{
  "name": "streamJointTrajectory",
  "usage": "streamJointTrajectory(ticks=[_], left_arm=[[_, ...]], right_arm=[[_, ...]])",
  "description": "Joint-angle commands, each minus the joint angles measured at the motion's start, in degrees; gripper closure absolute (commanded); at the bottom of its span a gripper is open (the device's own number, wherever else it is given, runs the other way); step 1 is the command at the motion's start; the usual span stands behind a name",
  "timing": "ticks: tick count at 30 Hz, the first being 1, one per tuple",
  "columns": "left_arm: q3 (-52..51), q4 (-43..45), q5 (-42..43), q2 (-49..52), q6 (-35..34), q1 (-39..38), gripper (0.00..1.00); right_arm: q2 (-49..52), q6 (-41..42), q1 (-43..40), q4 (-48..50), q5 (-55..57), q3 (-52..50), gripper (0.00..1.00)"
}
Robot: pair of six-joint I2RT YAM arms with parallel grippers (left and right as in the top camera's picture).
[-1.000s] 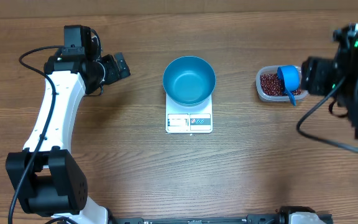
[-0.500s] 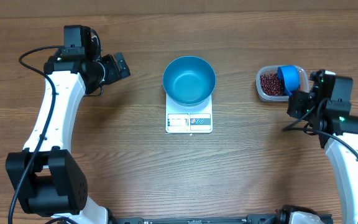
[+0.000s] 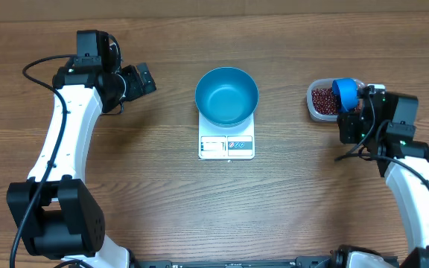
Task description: Scoop item into bowl and weigh 150g on scale
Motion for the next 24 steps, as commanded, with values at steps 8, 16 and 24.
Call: streamJointTrajectory(ticks=[8, 16, 24], left_arm=[[0.8, 0.0, -0.3, -1.5, 1.1, -0.1, 0.00], [0.8, 0.0, -0.3, -1.5, 1.1, -0.1, 0.01], [0.8, 0.0, -0.3, -1.5, 1.1, -0.1, 0.01]], right_arm=[[1.6, -0.9, -0.2, 2.0, 1.5, -0.6, 0.69], [4.3, -0.9, -0.2, 4.7, 1.5, -0.9, 0.71], [5.6, -2.1, -0.2, 6.2, 1.5, -0.9, 0.75]])
